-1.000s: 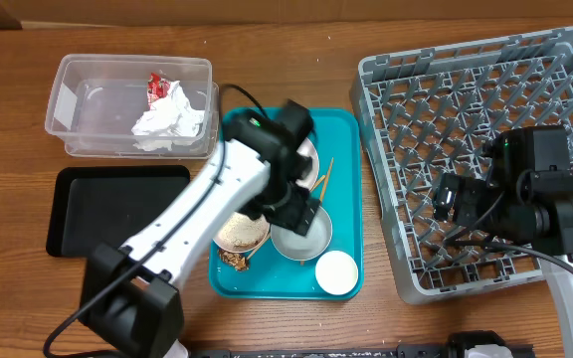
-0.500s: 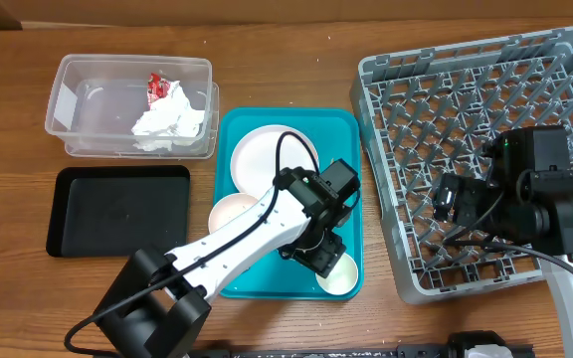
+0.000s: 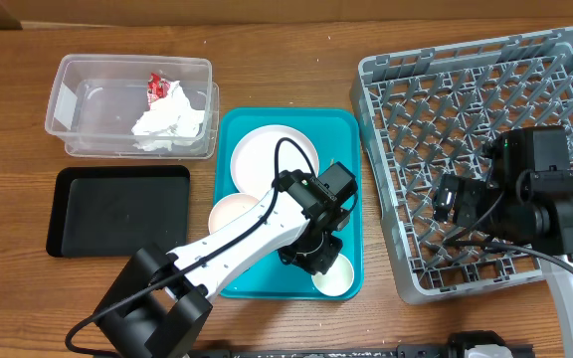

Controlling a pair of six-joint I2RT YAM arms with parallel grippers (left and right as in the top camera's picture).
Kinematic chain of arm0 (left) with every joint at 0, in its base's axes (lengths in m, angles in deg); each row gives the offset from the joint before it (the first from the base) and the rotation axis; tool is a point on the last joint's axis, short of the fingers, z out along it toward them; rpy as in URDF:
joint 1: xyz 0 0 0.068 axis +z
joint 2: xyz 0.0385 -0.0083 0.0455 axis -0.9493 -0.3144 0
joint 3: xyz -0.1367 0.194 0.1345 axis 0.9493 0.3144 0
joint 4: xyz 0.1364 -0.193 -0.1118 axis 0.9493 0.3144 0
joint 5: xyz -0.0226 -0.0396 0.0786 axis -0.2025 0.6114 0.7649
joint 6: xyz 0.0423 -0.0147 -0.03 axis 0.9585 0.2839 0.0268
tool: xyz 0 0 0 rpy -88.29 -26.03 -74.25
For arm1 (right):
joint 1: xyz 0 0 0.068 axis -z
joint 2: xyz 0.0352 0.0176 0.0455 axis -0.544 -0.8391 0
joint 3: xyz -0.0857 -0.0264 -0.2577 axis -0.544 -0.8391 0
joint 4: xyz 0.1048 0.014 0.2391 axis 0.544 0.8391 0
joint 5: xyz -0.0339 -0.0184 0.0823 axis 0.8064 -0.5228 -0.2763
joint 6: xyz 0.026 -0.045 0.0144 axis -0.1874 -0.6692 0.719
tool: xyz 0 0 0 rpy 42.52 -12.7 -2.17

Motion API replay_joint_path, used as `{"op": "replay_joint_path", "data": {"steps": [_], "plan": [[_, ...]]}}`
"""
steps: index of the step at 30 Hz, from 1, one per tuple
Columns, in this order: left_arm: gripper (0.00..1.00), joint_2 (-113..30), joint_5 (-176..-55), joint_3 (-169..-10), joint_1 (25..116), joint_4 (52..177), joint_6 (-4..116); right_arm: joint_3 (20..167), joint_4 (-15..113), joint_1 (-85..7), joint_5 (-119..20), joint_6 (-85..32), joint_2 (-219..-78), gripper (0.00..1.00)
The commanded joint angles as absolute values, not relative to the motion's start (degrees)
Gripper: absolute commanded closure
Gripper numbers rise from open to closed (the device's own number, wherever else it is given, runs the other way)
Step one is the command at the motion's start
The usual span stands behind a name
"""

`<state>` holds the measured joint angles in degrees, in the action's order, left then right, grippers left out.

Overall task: Sort waste into correct bins and load items into the dishwasher
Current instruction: 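Grasp the white cup with left gripper and lift it up, then hand the white cup from left gripper to right gripper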

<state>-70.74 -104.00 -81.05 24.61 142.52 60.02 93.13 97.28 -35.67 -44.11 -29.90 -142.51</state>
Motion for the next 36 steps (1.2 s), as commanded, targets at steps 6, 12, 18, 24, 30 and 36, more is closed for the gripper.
{"op": "replay_joint_path", "data": {"steps": [6,12,18,24,30,36], "plan": [[0.96,-70.17,-105.6,-80.5,24.5,143.68,57.5,93.7,97.11,-35.78,-43.81,-30.05,-142.38,0.0],[0.96,-68.29,-110.78,-86.89,26.73,153.28,68.35,93.7,96.91,-35.72,-40.53,-26.49,-142.38,0.0],[0.96,-64.55,-110.89,-99.91,35.36,153.89,70.84,93.7,89.13,-29.45,-39.37,-19.17,-142.38,0.0],[0.96,-65.69,-125.97,-102.99,51.43,139.05,62.73,93.7,78.92,-21.88,-76.51,-39.43,-145.42,0.0],[0.96,-72.75,-159.3,-102.99,59.51,133.54,71.08,93.67,83.44,-22.47,-102.41,-60.39,-151.19,0.0],[0.96,-81.36,-173.9,-102.99,58.03,133.63,75.56,93.67,83.34,-25.34,-111.24,-66.79,-156.61,0.0]]}}
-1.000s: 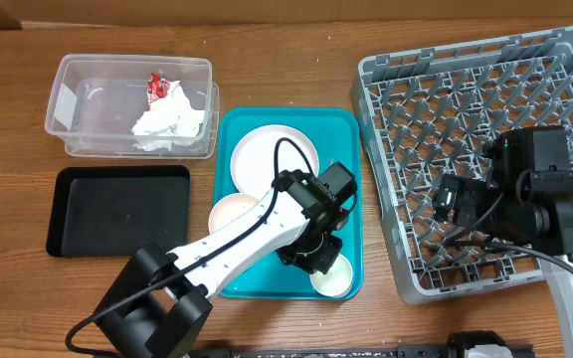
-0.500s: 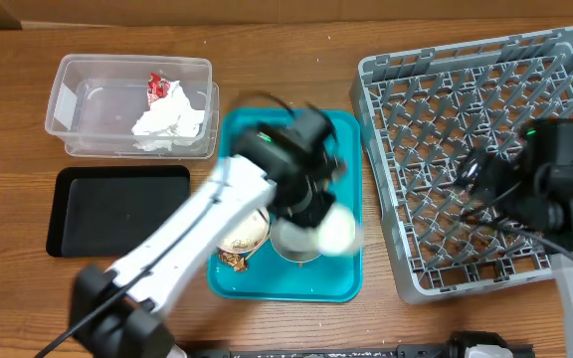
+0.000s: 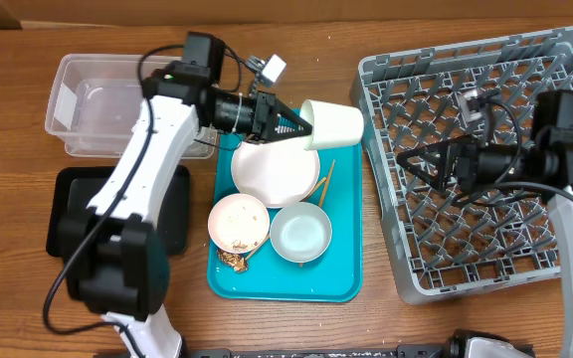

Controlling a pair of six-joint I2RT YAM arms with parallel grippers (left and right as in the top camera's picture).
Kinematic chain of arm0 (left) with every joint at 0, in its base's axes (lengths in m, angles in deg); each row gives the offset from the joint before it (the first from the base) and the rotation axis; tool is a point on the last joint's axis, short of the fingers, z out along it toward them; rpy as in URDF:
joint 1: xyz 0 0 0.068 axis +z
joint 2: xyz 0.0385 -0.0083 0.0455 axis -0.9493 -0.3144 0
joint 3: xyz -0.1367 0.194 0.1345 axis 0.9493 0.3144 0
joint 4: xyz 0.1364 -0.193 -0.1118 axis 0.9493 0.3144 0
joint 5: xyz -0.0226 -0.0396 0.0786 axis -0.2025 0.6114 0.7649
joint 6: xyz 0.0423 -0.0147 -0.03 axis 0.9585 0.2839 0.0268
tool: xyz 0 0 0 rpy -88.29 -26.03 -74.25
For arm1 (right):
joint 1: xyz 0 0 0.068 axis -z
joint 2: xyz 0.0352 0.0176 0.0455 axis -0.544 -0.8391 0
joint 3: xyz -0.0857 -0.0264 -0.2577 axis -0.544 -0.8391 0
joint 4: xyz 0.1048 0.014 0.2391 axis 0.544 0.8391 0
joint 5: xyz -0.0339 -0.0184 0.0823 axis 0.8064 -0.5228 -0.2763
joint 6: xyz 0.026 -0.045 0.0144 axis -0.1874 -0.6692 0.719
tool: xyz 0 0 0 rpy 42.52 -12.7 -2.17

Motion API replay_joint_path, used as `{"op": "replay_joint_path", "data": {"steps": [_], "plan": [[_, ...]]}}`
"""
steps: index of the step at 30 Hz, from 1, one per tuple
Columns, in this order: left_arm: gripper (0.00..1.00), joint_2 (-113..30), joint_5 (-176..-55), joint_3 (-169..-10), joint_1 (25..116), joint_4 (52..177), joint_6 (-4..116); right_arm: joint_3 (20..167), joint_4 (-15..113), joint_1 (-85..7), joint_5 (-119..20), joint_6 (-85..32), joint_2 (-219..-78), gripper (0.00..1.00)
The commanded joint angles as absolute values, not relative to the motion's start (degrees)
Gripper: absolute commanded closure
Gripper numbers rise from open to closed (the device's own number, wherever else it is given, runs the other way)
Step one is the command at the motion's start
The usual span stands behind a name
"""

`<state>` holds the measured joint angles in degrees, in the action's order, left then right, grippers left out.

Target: Sort waste into correct bins and load items into the dishwasher

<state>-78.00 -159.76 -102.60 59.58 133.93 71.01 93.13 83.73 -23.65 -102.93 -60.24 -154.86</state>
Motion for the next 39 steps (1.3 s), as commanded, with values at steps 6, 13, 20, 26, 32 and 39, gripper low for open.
{"op": "replay_joint_path", "data": {"steps": [6,13,20,26,32,39], "plan": [[0.96,-83.05,-177.03,-102.99,55.05,132.99,76.89,93.63,81.63,-28.61,-112.4,-67.67,-161.01,0.0],[0.96,-83.05,-177.0,-102.99,53.0,132.21,76.87,93.63,77.61,-30.65,-116.33,-67.67,-162.58,0.0],[0.96,-83.05,-175.91,-102.99,52.48,132.19,76.85,93.63,76.52,-33.66,-118.67,-67.67,-162.58,0.0],[0.96,-83.05,-175.71,-102.99,52.48,132.19,76.85,93.63,75.84,-34.87,-118.67,-67.67,-162.58,0.36],[0.96,-83.05,-175.71,-102.99,52.48,132.21,76.85,93.63,75.03,-34.87,-118.67,-67.62,-162.58,0.38],[0.96,-83.05,-175.71,-102.99,52.48,132.21,76.83,93.63,71.58,-34.87,-118.67,-67.19,-162.58,0.25]]}}
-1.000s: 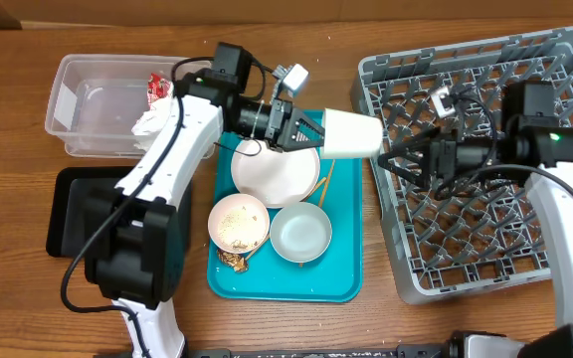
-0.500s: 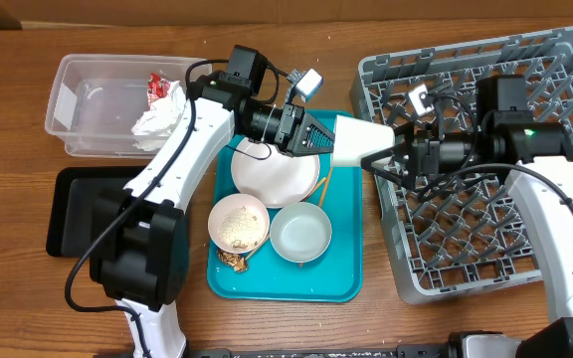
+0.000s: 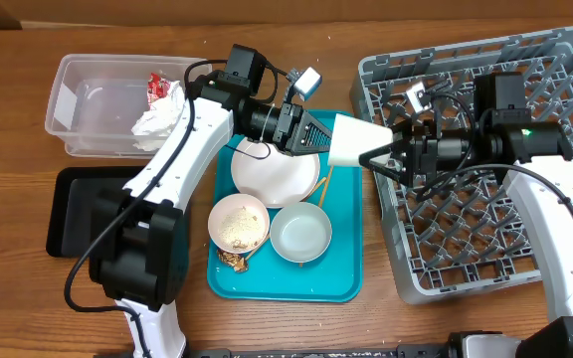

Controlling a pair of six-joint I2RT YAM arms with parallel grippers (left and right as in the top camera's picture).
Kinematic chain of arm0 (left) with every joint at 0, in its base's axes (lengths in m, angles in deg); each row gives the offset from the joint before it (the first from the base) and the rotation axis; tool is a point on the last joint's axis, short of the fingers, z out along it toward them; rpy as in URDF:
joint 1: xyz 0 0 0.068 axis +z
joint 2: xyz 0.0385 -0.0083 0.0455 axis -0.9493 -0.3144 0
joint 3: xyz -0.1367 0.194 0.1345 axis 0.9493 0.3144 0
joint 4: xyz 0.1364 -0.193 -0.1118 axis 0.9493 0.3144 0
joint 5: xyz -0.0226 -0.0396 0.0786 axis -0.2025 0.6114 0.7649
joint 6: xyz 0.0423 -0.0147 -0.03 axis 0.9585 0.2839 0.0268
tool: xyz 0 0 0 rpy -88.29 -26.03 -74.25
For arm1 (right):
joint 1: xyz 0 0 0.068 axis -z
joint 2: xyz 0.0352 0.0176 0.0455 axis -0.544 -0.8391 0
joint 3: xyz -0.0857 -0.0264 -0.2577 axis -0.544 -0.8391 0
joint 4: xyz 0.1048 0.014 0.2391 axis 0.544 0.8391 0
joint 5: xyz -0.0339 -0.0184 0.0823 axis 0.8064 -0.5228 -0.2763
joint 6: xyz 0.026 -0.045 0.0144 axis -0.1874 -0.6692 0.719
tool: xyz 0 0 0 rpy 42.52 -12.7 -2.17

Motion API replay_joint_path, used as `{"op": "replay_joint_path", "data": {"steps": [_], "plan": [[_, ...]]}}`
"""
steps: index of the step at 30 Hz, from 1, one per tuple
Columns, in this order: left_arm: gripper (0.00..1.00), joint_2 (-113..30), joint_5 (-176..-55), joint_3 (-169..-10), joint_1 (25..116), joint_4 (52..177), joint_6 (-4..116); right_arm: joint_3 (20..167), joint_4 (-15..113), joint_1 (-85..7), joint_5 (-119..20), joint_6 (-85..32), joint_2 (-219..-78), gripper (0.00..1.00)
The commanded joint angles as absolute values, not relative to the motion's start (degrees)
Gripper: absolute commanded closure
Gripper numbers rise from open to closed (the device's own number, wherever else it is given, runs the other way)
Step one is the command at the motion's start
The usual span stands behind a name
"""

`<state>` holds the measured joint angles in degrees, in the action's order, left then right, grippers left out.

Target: Sort waste into correct bins and load items into the dishwasher

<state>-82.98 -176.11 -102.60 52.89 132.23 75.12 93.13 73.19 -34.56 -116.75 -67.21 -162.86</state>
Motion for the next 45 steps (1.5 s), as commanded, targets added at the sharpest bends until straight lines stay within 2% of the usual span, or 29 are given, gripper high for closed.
{"op": "replay_joint_path", "data": {"steps": [1,6,9,13,16,17,20,22,23,29,32,33,35,39,45], "plan": [[0.96,-83.05,-175.71,-102.99,52.48,132.21,76.85,93.63,71.14,-34.87,-118.67,-67.19,-162.58,0.25],[0.96,-83.05,-175.52,-102.99,52.54,132.21,76.83,93.63,70.37,-34.82,-118.67,-67.16,-162.58,0.27],[0.96,-83.05,-175.5,-102.99,52.52,132.19,76.85,93.63,70.88,-34.82,-118.67,-67.14,-162.58,0.33],[0.96,-83.05,-174.36,-102.99,52.52,132.21,76.83,93.63,71.01,-34.82,-118.62,-66.73,-162.58,0.47],[0.95,-83.05,-172.61,-102.99,52.52,132.21,76.8,93.63,71.01,-34.82,-118.28,-66.09,-162.58,0.49],[0.92,-83.05,-170.91,-102.99,52.52,132.23,76.76,93.63,70.96,-34.82,-117.25,-65.0,-162.58,0.49],[0.69,-83.05,-160.65,-102.99,52.56,133.1,73.77,93.63,71.03,-34.82,-111.78,-59.43,-162.58,0.58],[0.65,-83.02,-149.25,-102.99,52.58,134.98,71.12,93.63,71.42,-34.82,-105.1,-55.01,-162.58,0.68],[0.64,-82.98,-144.44,-103.02,52.65,136.05,70.29,93.63,72.01,-34.82,-101.34,-53.22,-162.56,0.72],[0.66,-80.05,-117.62,-103.54,55.69,144.21,63.8,94.99,77.19,-32.51,-83.04,-45.55,-162.56,0.82],[0.66,-75.31,-107.08,-103.54,58.6,147.55,62.27,97.63,80.04,-28.79,-77.53,-40.85,-162.56,0.83],[0.65,-72.31,-102.12,-103.54,60.28,148.99,61.07,99.62,81.74,-26.25,-74.21,-38.05,-162.56,0.89],[0.65,-68.55,-97.09,-103.54,62.33,150.65,59.78,102.44,83.84,-23.0,-70.21,-35.34,-162.56,0.96],[0.64,-62.46,-90.84,-103.54,65.94,153.41,57.92,107.77,87.23,-16.53,-63.94,-33.88,-162.56,0.96],[0.62,-57.58,-89.51,-103.54,69.11,154.61,57.92,112.17,91.64,-6.82,-42.91,-25.29,-162.58,0.96]]}}
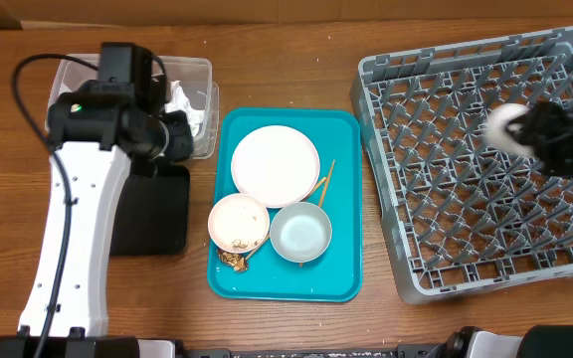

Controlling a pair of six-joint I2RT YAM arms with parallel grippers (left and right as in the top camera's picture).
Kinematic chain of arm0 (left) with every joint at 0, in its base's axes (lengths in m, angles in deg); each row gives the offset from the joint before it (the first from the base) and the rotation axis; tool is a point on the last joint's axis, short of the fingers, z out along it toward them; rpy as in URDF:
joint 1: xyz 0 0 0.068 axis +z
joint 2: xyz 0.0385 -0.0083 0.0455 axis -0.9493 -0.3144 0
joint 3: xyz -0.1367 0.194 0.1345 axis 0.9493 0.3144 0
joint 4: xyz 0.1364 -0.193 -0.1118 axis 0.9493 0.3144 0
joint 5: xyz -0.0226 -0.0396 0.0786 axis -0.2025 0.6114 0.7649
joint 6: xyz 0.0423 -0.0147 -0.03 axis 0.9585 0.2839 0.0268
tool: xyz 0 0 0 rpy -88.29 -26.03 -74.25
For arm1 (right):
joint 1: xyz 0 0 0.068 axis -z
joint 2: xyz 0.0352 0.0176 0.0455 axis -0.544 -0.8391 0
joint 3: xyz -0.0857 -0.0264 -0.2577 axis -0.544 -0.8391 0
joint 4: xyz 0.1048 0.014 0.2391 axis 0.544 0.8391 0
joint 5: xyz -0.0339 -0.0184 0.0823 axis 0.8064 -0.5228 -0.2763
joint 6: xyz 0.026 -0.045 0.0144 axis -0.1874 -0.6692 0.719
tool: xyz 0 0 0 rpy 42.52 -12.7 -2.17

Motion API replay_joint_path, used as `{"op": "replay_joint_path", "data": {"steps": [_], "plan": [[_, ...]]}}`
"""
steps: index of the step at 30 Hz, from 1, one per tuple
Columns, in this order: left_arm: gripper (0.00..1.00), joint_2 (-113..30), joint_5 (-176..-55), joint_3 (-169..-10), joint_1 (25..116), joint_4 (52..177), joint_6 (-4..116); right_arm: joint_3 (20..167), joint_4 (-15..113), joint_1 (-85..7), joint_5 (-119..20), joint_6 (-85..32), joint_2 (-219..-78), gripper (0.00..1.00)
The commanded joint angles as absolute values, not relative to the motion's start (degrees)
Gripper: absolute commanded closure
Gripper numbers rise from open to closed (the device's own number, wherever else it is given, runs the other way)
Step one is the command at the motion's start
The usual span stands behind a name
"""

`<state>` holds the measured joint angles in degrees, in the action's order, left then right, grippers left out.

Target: Sort waste into correct bins and load items into the dishwasher

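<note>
A white cup (503,127) hangs blurred over the right side of the grey dish rack (436,70), at the tip of my right gripper (521,131), which looks shut on it. My left gripper (179,136) sits at the left, over the near edge of the clear bin (78,75) and the black tray (152,214); its fingers do not show. The teal tray (341,268) holds a white plate (275,166), a bowl with crumbs (239,221), a pale blue bowl (300,232), chopsticks (320,184) and food scraps (232,260).
White crumpled tissue (189,99) lies in the clear bin beside the left arm. The left arm's white link (73,239) runs down the table's left side. Bare wood lies between the teal tray and the rack.
The cup, held between both grippers over the tray's right edge, is now in the right gripper over the rack's right side. The left arm has drawn back to the clear bin.
First the left arm was low over the teal tray, with the right arm over the rack. Then the left gripper held a white cup above the tray's top. Then both grippers met at the cup. Now the right one has it over the rack.
</note>
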<state>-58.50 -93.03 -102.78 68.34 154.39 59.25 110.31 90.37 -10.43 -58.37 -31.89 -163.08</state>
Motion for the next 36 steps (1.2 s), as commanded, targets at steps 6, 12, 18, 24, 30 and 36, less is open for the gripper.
{"op": "replay_joint_path", "data": {"steps": [6,12,18,24,30,36], "plan": [[0.61,-57.82,-89.58,-103.41,69.04,154.61,57.7,112.06,94.46,-0.73,-33.45,-20.78,-163.65,0.96],[0.59,-57.82,-89.75,-103.41,69.04,154.79,57.7,111.44,96.76,2.47,-33.43,-20.59,-168.28,0.96],[0.58,-57.82,-89.75,-103.41,69.04,154.92,57.7,109.39,96.21,2.49,-33.4,-20.61,-173.79,0.96],[0.57,-57.82,-89.75,-103.41,69.04,154.96,57.72,109.37,96.3,2.47,-33.45,-20.61,-178.6,0.69],[0.57,-57.82,-89.75,-103.41,69.04,154.98,57.72,109.37,96.36,2.47,-34.3,-20.61,-179.87,0.31],[0.52,-57.82,-89.75,-103.41,69.04,155.16,57.7,109.39,96.58,2.47,-36.46,-20.83,-179.87,0.24]]}}
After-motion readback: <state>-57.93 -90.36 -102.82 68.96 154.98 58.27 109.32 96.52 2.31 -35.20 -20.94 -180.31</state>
